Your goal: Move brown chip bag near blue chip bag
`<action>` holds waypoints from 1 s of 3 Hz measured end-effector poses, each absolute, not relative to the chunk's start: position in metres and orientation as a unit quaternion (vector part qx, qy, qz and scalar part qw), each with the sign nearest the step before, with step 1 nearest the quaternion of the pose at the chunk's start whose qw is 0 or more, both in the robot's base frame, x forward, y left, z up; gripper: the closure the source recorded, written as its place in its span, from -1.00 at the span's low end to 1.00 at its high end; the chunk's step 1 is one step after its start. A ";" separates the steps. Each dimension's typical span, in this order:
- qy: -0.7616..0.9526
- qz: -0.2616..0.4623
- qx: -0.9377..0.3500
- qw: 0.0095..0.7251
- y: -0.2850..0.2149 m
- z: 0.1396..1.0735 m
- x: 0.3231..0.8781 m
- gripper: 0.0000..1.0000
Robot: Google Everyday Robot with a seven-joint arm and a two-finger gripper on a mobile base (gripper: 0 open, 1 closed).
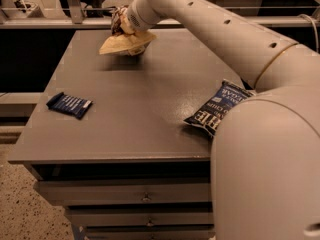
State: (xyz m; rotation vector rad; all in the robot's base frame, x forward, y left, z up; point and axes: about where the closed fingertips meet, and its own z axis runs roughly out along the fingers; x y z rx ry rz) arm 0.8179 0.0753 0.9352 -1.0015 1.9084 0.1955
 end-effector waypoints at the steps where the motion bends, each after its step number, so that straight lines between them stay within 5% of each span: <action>1: 0.770 0.074 -0.427 0.469 0.059 0.955 0.793 1.00; 3: 0.775 0.094 -0.440 0.445 -0.012 0.948 0.725 1.00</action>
Offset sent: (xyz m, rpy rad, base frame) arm -0.1021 -0.1001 0.0258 -0.0391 0.0377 0.0755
